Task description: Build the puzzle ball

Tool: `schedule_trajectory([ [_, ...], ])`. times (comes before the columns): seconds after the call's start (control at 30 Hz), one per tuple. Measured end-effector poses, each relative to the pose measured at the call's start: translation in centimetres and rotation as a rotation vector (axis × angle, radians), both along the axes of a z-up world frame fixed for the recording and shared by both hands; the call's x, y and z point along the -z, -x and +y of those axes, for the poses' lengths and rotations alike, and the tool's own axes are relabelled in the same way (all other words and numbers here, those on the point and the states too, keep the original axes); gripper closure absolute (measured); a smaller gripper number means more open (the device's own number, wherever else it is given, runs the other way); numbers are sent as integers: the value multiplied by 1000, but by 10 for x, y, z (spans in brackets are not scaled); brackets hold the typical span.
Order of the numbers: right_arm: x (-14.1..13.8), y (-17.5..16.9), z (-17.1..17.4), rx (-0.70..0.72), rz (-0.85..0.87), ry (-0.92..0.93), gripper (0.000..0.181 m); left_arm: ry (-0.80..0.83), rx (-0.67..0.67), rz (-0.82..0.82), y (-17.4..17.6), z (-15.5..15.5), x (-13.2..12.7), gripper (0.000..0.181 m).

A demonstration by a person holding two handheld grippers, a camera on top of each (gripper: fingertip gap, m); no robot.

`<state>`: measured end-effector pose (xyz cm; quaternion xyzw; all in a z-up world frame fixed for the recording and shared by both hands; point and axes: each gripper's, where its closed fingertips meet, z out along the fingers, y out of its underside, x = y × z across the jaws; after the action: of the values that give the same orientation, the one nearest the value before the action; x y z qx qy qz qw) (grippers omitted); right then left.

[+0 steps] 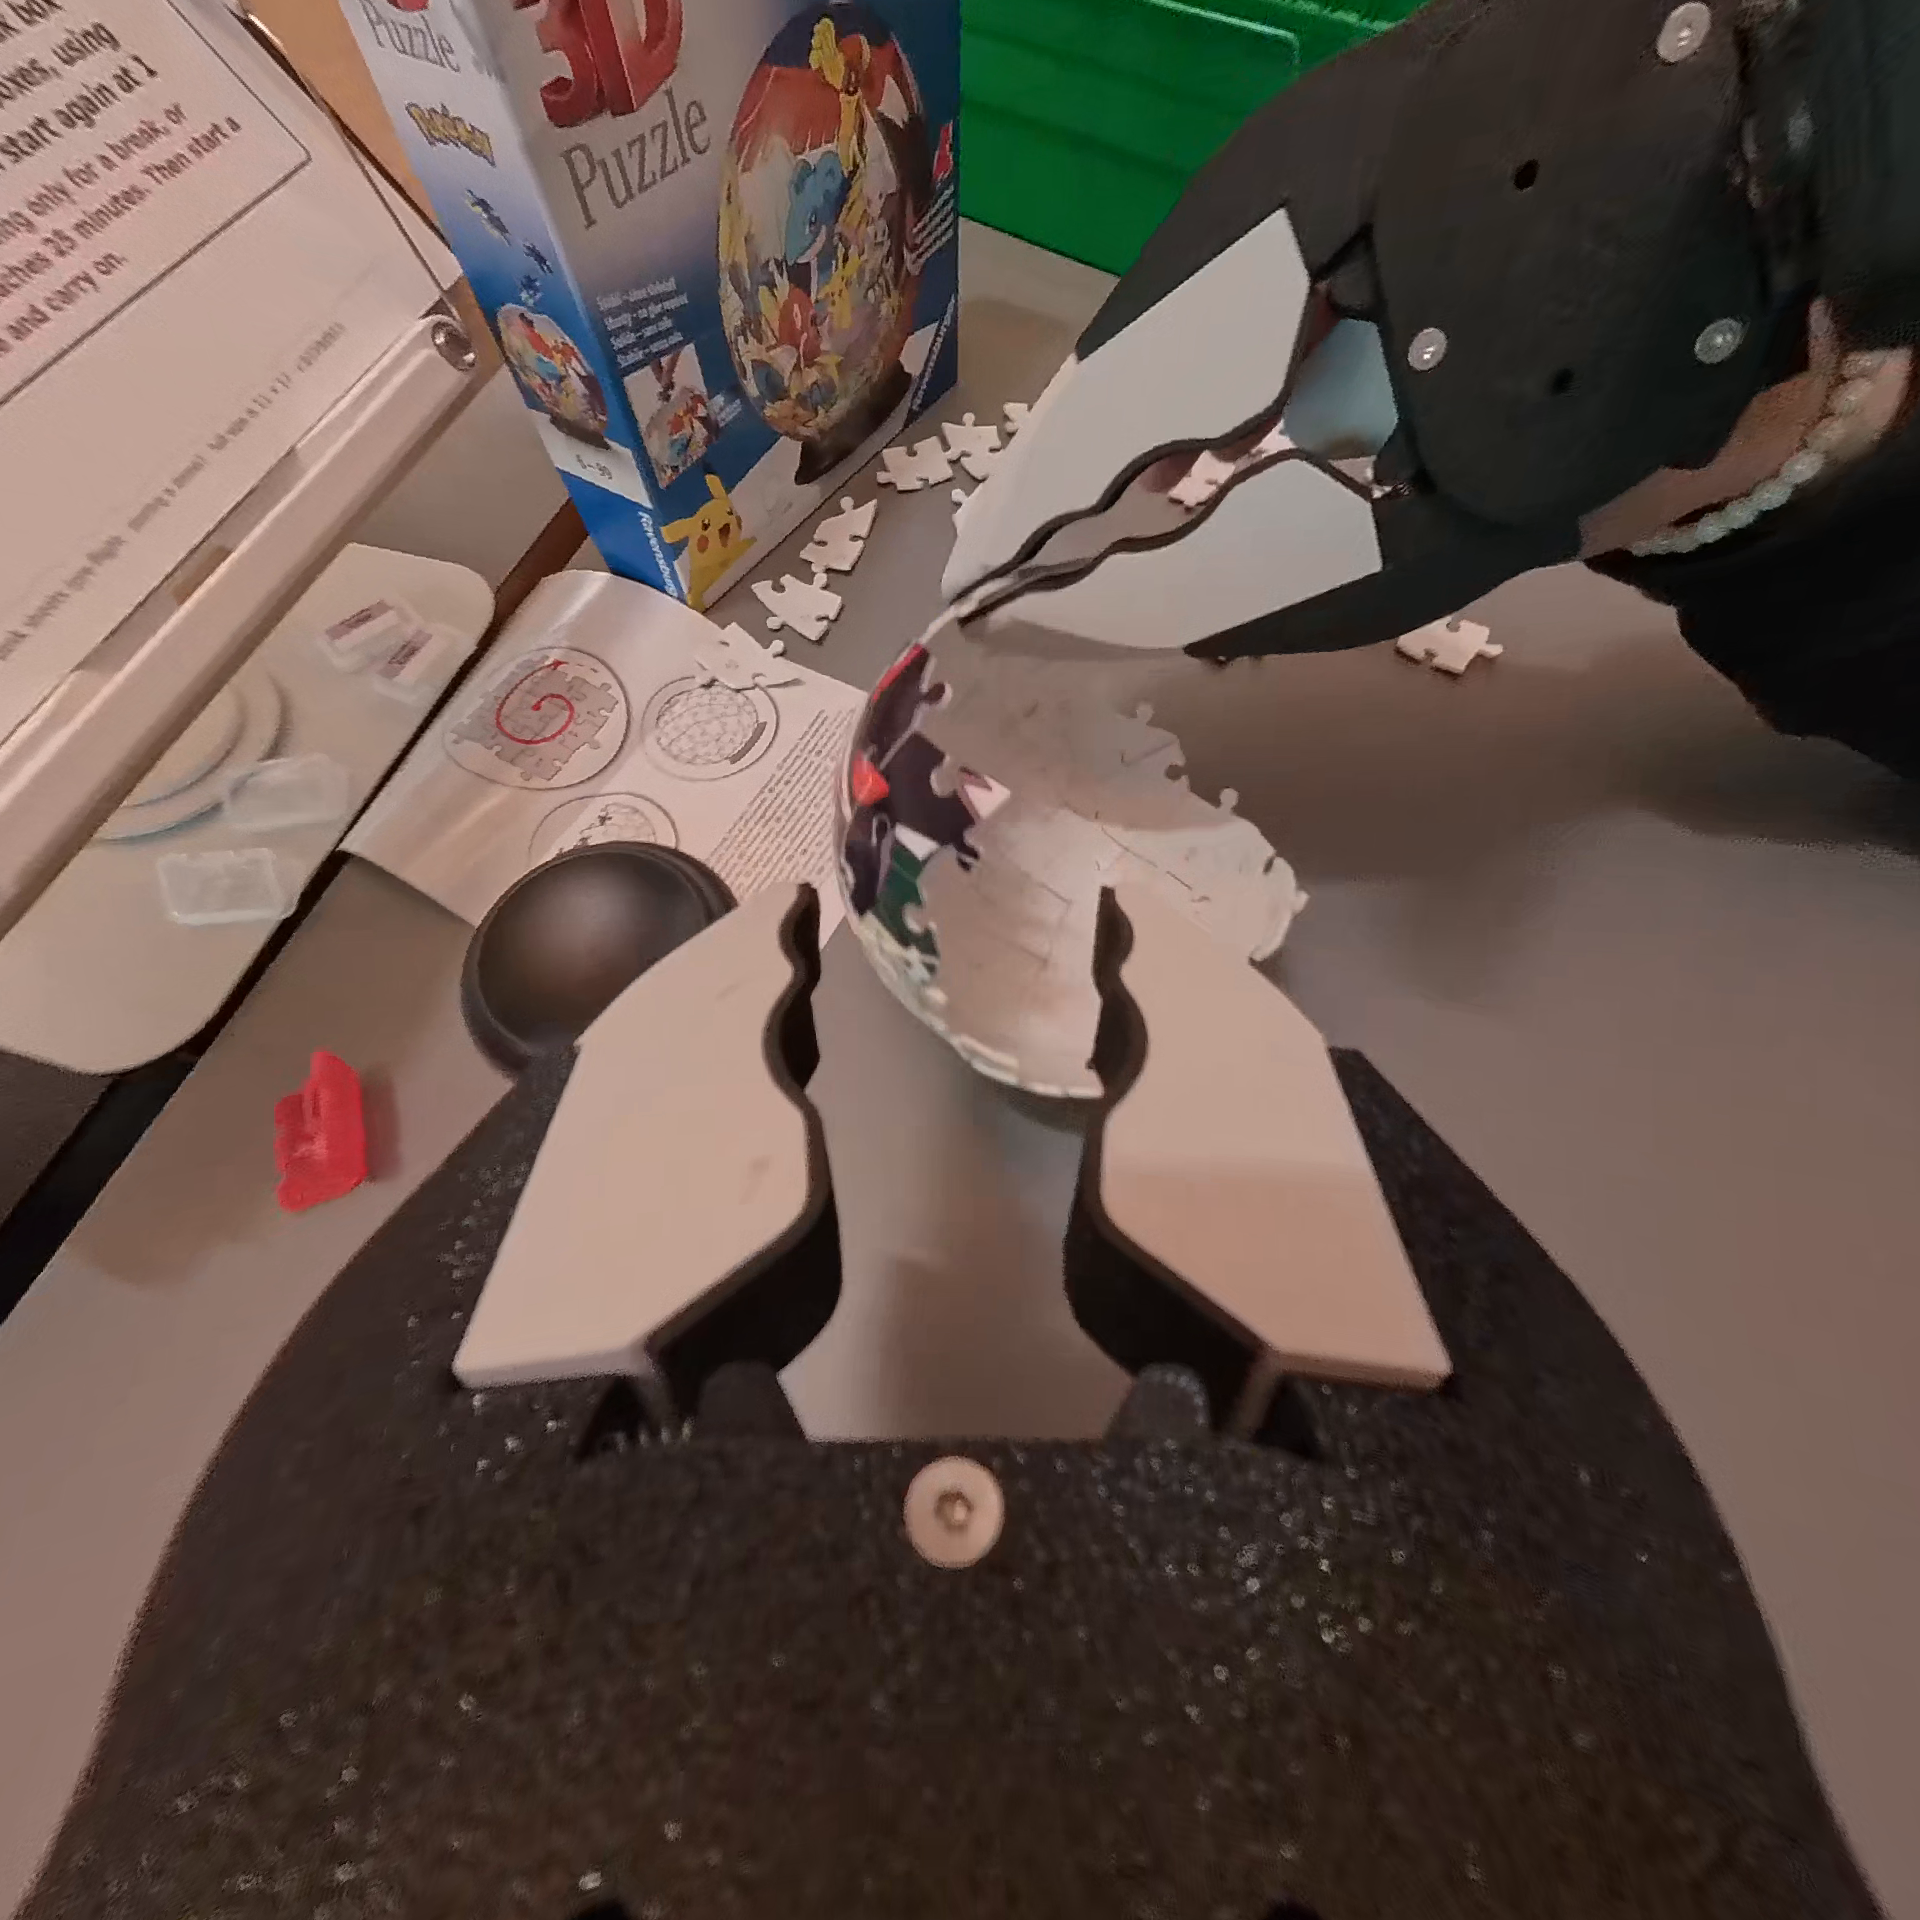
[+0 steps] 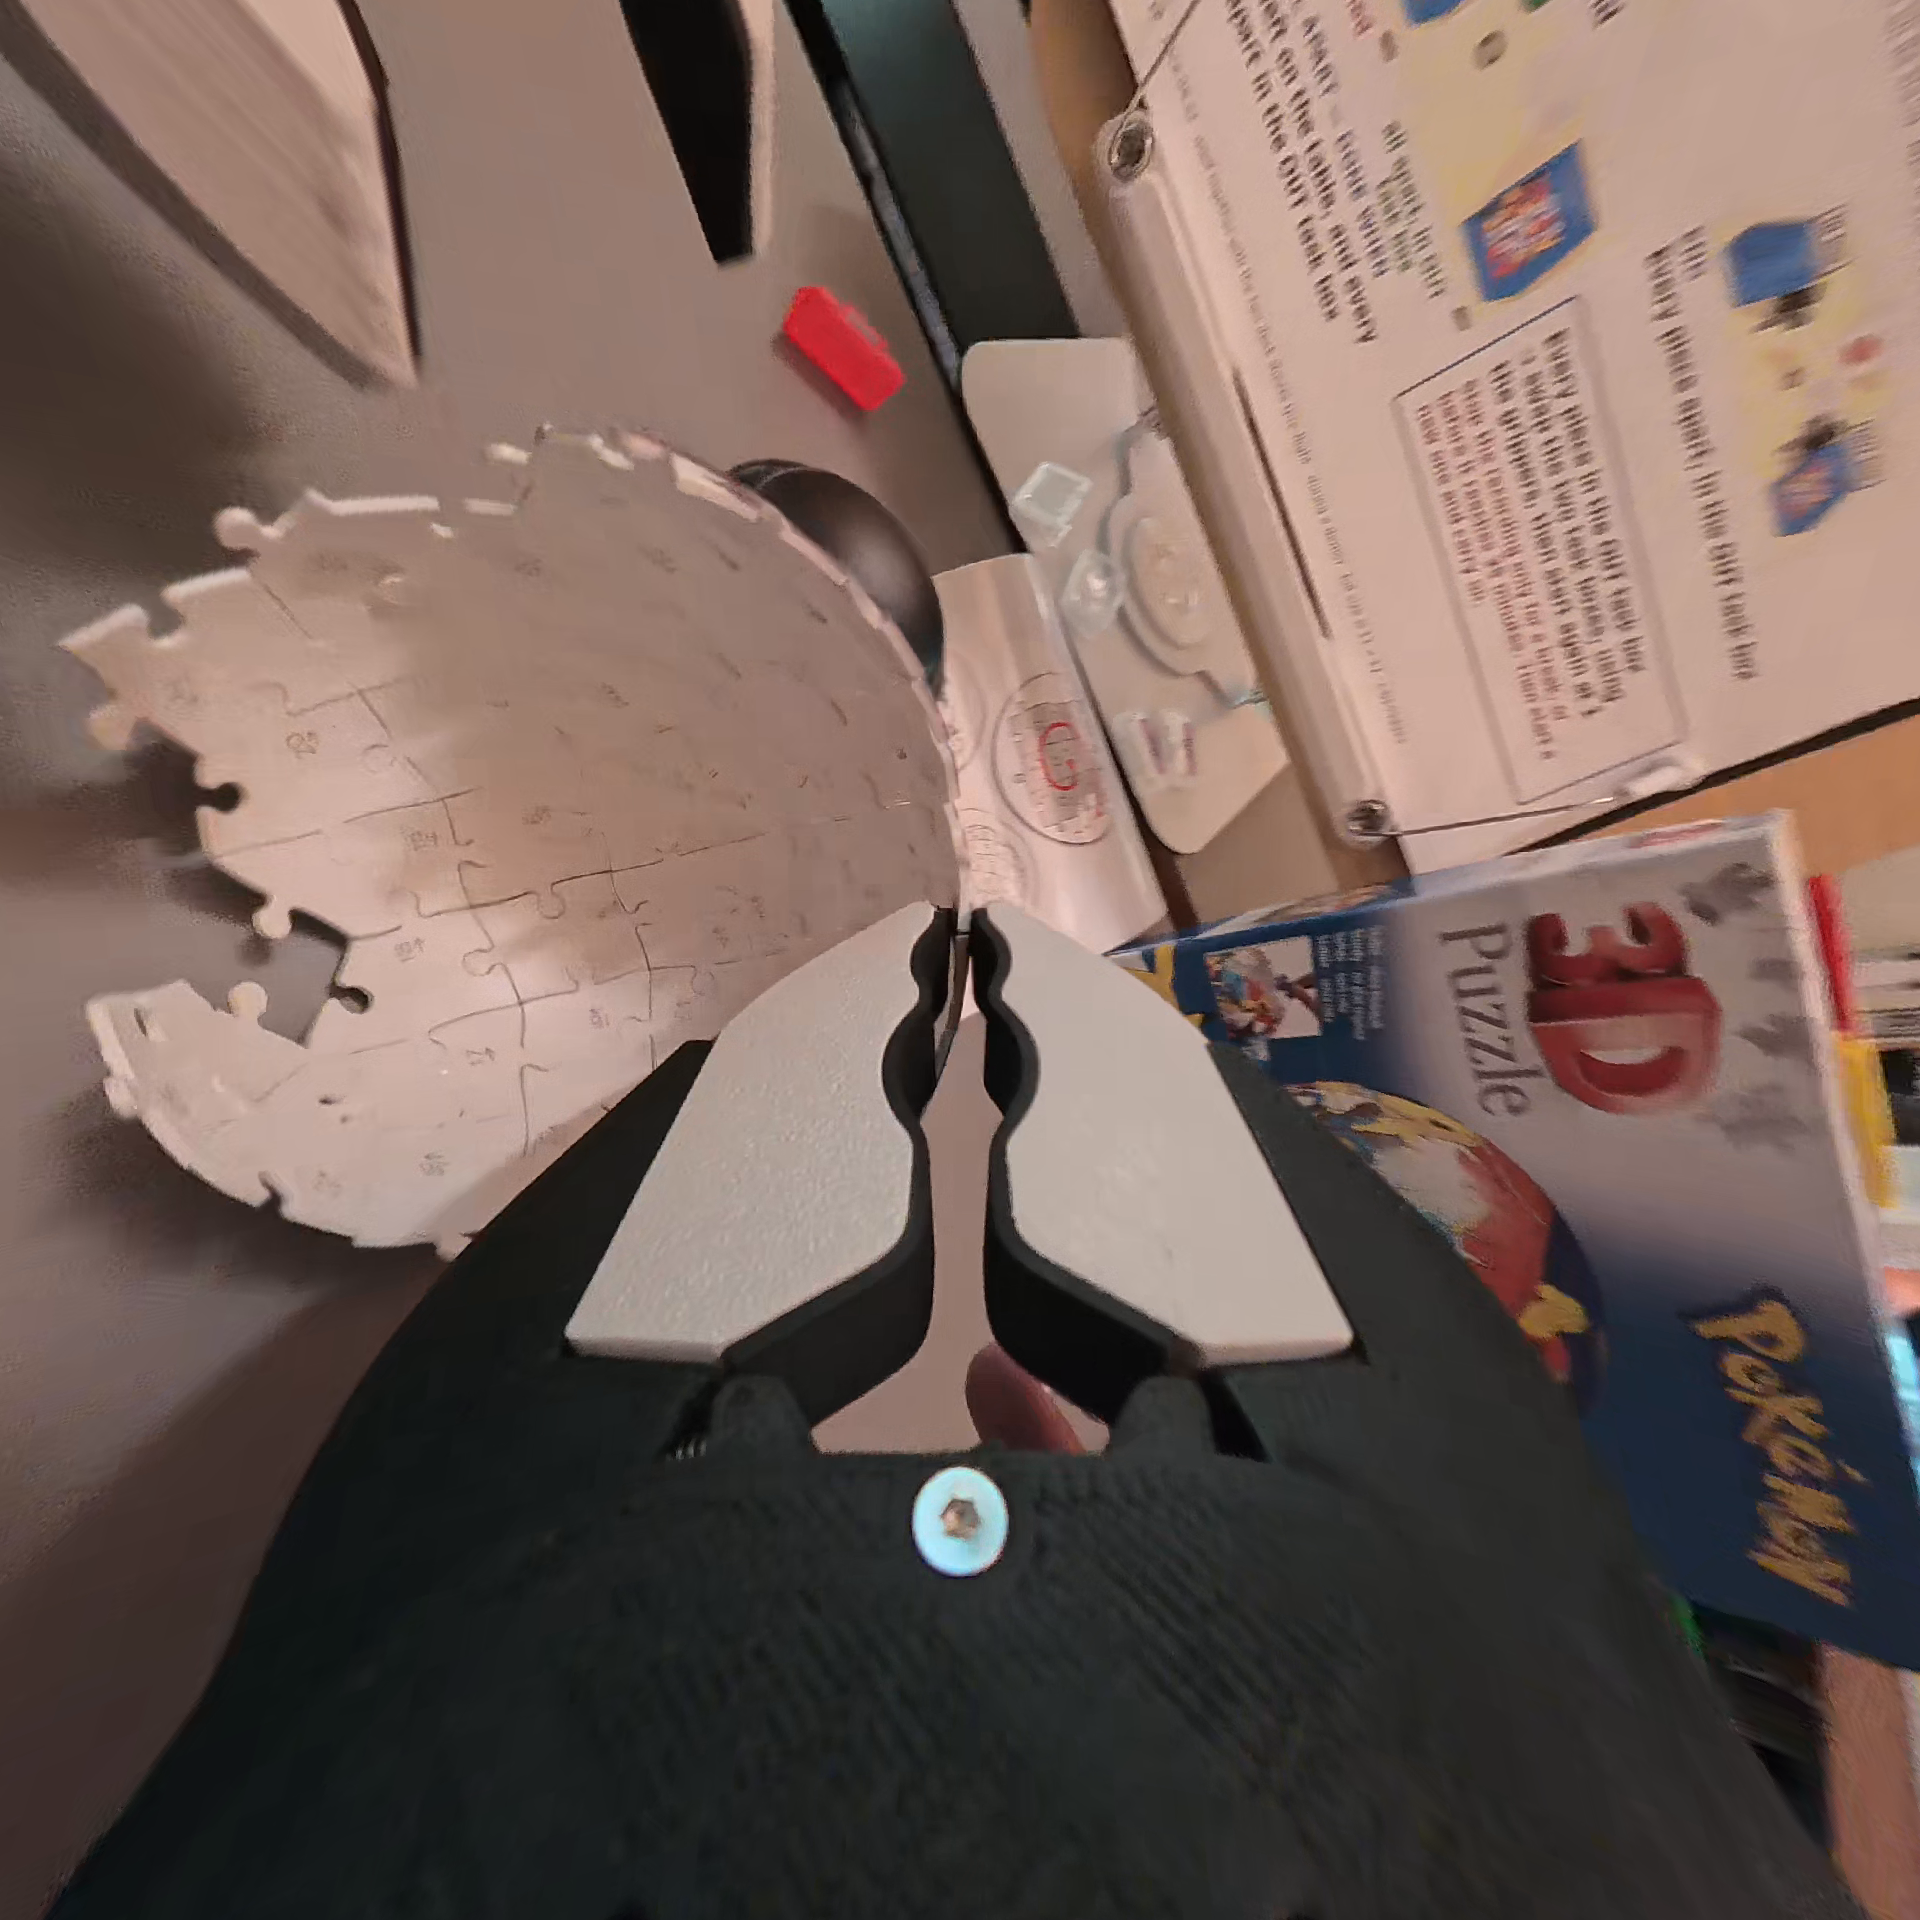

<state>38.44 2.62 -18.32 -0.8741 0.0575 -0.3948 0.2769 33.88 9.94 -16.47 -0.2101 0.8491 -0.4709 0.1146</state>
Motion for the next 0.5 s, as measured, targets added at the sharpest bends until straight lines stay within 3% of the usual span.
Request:
schedule_trajectory([
  [0.23, -9, 16, -12, 15, -254, -50, 177, -103, -130, -4, 43, 21, 15, 131],
  [0.5, -21, 37, -13, 0, -506, -37, 178, -218, -265, 167, 116, 17, 85, 137],
])
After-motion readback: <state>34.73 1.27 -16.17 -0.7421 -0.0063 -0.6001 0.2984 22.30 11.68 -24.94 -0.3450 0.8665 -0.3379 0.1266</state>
